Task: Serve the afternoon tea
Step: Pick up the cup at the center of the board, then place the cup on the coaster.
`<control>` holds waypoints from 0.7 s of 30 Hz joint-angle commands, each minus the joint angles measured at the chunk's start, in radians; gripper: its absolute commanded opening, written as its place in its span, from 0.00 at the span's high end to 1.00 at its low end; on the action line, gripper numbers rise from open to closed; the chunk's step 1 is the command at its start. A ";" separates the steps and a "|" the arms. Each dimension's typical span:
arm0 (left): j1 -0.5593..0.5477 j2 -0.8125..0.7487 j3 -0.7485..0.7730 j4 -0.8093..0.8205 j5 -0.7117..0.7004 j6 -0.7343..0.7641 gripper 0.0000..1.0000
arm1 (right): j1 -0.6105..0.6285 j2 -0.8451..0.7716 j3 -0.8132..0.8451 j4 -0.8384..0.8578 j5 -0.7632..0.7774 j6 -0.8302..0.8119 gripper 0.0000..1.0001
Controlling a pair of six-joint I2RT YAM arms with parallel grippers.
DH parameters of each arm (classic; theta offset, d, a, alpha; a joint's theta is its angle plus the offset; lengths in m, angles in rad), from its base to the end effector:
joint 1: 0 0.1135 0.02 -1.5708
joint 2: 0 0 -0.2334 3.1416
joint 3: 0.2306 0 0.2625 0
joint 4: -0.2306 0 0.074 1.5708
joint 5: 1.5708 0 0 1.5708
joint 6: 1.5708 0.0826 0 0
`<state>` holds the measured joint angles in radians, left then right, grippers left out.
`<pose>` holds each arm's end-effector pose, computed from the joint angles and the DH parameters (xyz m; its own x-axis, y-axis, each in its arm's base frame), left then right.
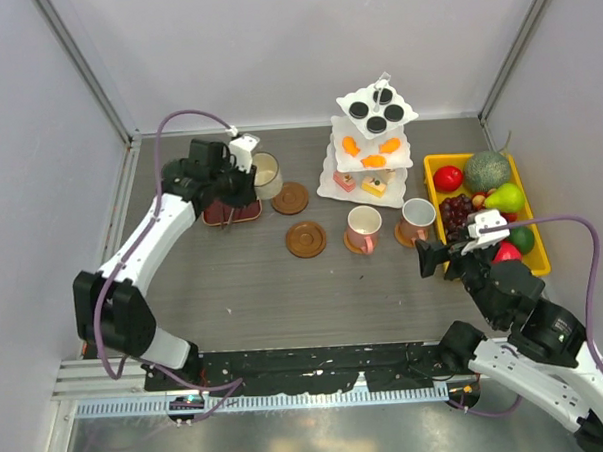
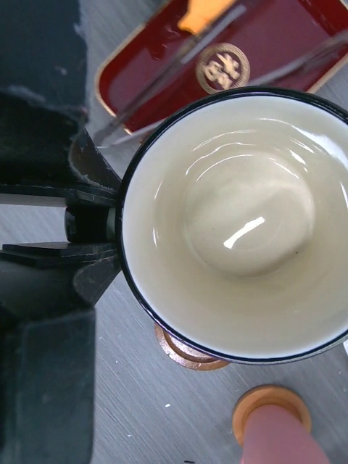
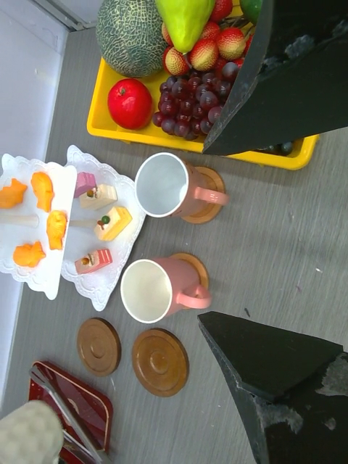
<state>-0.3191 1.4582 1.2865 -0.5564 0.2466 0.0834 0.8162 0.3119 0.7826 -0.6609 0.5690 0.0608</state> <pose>0.3458 -0.1355 0.2583 -0.5899 0.2800 -0.7574 0.5282 0.8432 -0.0997 0.1279 0.0711 0.3273 -0.1445 -0.0790 -0.9863 -0.2430 0.9691 -0.0420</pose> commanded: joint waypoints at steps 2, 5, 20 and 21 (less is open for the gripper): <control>-0.021 0.108 0.120 0.125 0.158 0.104 1.00 | 0.000 -0.059 -0.039 0.079 0.045 -0.032 0.04; -0.028 0.194 0.174 0.130 0.166 0.133 1.00 | -0.002 -0.097 -0.051 0.089 0.092 -0.038 0.04; -0.040 0.461 0.320 0.130 0.143 0.182 1.00 | -0.002 -0.111 -0.074 0.122 0.115 -0.047 0.04; -0.041 0.464 0.317 0.130 0.140 0.181 1.00 | -0.002 -0.102 -0.074 0.121 0.114 -0.046 0.04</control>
<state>-0.3542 1.9339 1.5520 -0.5087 0.3595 0.2520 0.8162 0.1768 0.7036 -0.5861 0.6685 0.0273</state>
